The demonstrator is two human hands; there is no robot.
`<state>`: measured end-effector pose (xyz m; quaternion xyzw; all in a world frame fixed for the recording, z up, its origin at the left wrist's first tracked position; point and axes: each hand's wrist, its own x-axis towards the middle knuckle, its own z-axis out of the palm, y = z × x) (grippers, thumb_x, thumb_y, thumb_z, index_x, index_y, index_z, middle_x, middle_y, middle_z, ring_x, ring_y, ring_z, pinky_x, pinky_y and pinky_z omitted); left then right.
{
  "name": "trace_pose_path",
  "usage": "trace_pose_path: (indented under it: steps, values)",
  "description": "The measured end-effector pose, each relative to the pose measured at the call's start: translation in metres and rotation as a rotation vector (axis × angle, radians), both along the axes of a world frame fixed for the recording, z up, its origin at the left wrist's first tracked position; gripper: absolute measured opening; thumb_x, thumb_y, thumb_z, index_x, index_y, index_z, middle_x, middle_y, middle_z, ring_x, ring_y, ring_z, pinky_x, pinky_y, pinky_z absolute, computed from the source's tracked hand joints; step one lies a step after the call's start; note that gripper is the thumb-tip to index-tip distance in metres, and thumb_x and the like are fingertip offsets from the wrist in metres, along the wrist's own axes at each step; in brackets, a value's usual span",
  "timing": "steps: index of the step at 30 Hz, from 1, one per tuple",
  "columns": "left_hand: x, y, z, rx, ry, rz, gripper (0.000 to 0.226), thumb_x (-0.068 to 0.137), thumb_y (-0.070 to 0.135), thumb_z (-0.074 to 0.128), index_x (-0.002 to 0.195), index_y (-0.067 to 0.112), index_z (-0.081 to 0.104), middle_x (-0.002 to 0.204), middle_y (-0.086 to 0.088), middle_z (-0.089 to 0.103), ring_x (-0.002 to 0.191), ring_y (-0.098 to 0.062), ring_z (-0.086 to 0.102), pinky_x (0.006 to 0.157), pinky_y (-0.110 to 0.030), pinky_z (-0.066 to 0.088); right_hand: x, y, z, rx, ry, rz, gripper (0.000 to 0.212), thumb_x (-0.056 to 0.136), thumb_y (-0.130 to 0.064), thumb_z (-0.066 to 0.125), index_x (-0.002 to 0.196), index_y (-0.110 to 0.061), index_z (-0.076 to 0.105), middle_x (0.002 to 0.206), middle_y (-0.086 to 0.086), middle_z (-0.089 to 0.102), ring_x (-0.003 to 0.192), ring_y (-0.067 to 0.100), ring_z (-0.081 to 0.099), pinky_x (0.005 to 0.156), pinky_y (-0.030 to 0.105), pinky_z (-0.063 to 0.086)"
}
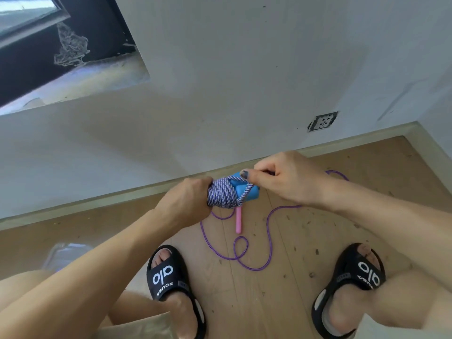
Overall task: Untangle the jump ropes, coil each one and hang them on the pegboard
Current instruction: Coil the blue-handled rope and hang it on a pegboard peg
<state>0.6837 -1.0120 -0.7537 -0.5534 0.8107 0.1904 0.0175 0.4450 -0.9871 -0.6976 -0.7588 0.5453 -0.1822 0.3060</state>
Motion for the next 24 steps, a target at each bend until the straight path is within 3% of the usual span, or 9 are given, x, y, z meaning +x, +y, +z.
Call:
trace_pose_path:
  steps: [3,5,10,12,15,19,22,24]
  values:
    - [-0.010,0.009,0.007,-0.018,-0.004,-0.125,0.018,0.082,0.019,0.057,0.097,0.026,0.051,0.080,0.001,0.064,0.070,-0.027,0.062,0.058,-0.036,0.052,0.000,-0.007,0.002,-0.040,-0.027,-0.022,0.060,0.090,-0.059,0.055,0.059,-0.009,0.045,0.051,-0.002,0.031,0.049,0.011,0.032,0.050,0.033,0.034]
    - [-0.017,0.016,0.015,-0.039,0.017,-0.206,0.020,0.082,0.021,0.058,0.099,0.025,0.050,0.078,0.001,0.063,0.066,-0.026,0.060,0.056,-0.037,0.052,-0.004,-0.015,0.002,-0.095,-0.017,-0.061,0.062,0.086,-0.064,0.056,0.058,-0.010,0.048,0.050,-0.001,0.034,0.050,0.012,0.032,0.053,0.033,0.030]
    - [-0.021,0.030,0.035,-0.149,0.080,-0.397,0.033,0.078,0.023,0.058,0.110,0.023,0.054,0.075,0.002,0.063,0.064,-0.027,0.057,0.054,-0.039,0.048,-0.004,-0.023,-0.006,-0.079,0.131,-0.049,0.068,0.082,-0.075,0.049,0.053,-0.014,0.042,0.046,-0.003,0.041,0.048,0.014,0.042,0.052,0.031,0.030]
    - [-0.018,0.032,0.039,-0.186,0.142,-0.440,0.036,0.074,0.022,0.057,0.109,0.021,0.057,0.071,0.002,0.061,0.060,-0.027,0.054,0.051,-0.037,0.044,0.001,-0.020,-0.012,0.007,0.095,-0.013,0.069,0.086,-0.073,0.048,0.054,-0.013,0.037,0.047,-0.001,0.034,0.045,0.015,0.036,0.050,0.031,0.026]
    - [-0.015,0.034,0.041,-0.126,0.361,-0.355,0.023,0.070,0.017,0.058,0.093,0.015,0.057,0.062,0.004,0.057,0.053,-0.021,0.046,0.048,-0.039,0.041,0.007,-0.017,-0.019,0.193,-0.152,-0.055,0.061,0.094,-0.058,0.053,0.054,-0.014,0.038,0.052,0.000,0.031,0.049,0.012,0.027,0.050,0.028,0.021]
    - [-0.013,0.031,0.041,-0.074,0.532,-0.164,0.014,0.074,0.018,0.061,0.087,0.014,0.058,0.066,0.004,0.061,0.058,-0.020,0.053,0.052,-0.037,0.044,0.010,-0.012,-0.027,0.368,-0.441,-0.157,0.047,0.082,-0.051,0.066,0.065,-0.010,0.053,0.060,0.022,0.049,0.060,0.015,0.044,0.061,0.030,0.038]
    - [-0.008,0.024,0.042,-0.020,0.621,0.014,0.018,0.079,0.015,0.068,0.097,0.016,0.064,0.078,0.003,0.069,0.071,-0.022,0.062,0.063,-0.037,0.051,0.012,-0.007,-0.024,0.452,-0.548,-0.241,0.034,0.075,-0.042,0.059,0.067,-0.010,0.050,0.056,0.009,0.044,0.048,0.014,0.031,0.046,0.023,0.025]
    - [-0.008,0.024,0.042,0.011,0.663,0.086,0.019,0.082,0.013,0.071,0.090,0.028,0.064,0.074,0.014,0.067,0.064,-0.006,0.059,0.060,-0.025,0.049,0.012,-0.006,-0.022,0.512,-0.593,-0.290,0.039,0.091,-0.044,0.058,0.067,-0.015,0.048,0.058,0.006,0.043,0.045,0.012,0.024,0.043,0.022,0.016]
